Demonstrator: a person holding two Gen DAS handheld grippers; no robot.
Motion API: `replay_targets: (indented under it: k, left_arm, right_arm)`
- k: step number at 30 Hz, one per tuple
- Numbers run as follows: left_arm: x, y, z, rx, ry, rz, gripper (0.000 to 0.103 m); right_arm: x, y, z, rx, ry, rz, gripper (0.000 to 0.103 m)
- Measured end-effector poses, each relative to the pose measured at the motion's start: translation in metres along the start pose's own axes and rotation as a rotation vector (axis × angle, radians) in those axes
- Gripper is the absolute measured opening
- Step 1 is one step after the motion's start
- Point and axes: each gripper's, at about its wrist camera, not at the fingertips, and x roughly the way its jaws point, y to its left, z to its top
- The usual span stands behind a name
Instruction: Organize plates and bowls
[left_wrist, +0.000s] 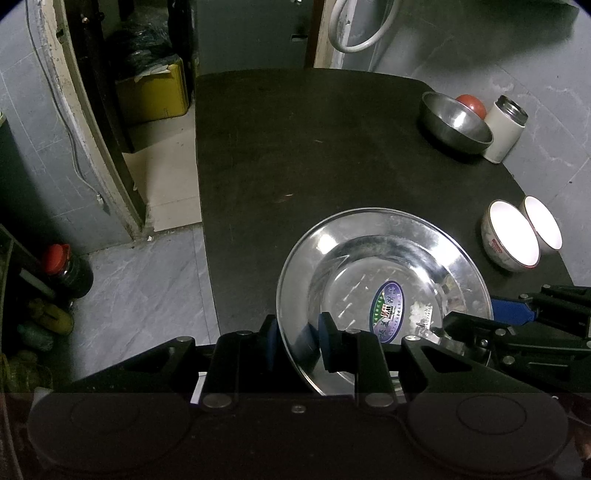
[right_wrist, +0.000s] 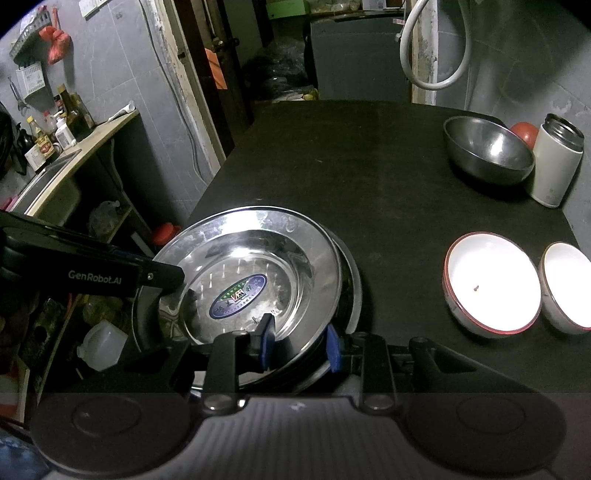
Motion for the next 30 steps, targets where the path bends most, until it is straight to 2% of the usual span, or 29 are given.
replay_targets:
  k: [30]
  left_arm:
    - [0.007,0.002,-0.002,0.02,0.029,0.01,0.027]
  right_arm:
    - [0.004,0.014,0.0,-0.062,0.018,-0.05,0.035]
